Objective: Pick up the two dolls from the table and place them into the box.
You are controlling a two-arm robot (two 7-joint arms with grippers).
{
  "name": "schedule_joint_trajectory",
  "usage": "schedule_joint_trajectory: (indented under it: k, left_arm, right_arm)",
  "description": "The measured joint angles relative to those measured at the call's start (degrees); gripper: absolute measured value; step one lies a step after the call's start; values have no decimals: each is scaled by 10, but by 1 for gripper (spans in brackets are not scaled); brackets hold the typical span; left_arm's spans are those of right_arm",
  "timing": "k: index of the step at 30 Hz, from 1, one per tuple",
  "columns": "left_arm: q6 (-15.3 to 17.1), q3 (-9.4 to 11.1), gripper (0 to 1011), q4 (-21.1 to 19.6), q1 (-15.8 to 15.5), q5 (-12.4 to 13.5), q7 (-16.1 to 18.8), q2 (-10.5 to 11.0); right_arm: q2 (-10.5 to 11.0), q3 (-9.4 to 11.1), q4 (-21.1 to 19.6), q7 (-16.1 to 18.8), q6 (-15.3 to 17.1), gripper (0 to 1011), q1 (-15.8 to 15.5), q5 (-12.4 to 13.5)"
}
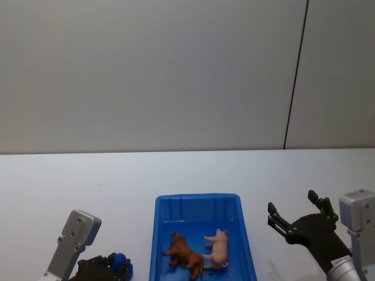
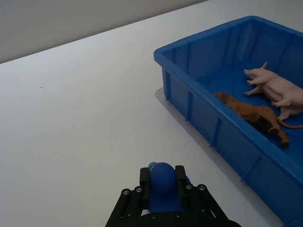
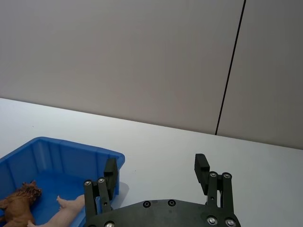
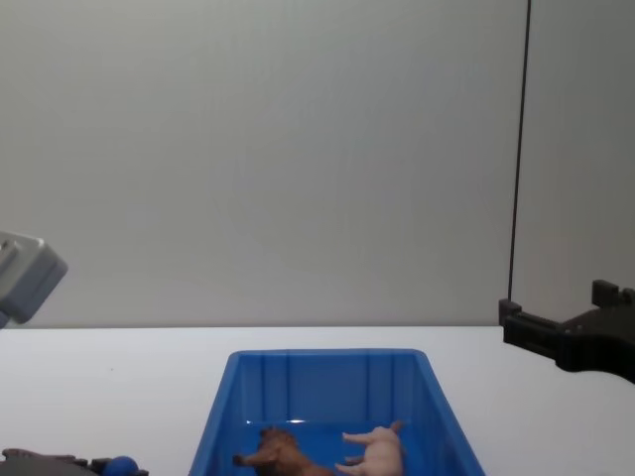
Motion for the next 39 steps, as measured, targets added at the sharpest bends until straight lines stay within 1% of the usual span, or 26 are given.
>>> schedule_joint_trajectory:
  k: [6, 12, 22, 29, 35, 39]
  left_arm:
    - [-4, 1, 274, -3, 2, 2, -3, -1]
    - [-11, 1, 245, -10, 4, 4, -3, -2]
    - [-36, -2, 187, -31, 6, 10, -3, 0]
    - [-56, -5, 157, -47, 3, 20, -8, 1]
    - [-73, -7, 116, -58, -3, 32, -20, 1]
    - [-88, -8, 95, -62, -10, 38, -39, -2]
  right_arm:
    - [0, 0, 0, 0, 0, 1001, 0, 0]
    - [0, 0, 0, 0, 0, 1001, 0, 0]
    - [0, 0, 0, 0, 0, 1001, 0, 0]
    - [0, 0, 0, 0, 0, 1001, 0, 0]
    - [0, 0, 0, 0, 0, 1001, 0, 0]
    - [0, 0, 0, 0, 0, 1001, 0, 0]
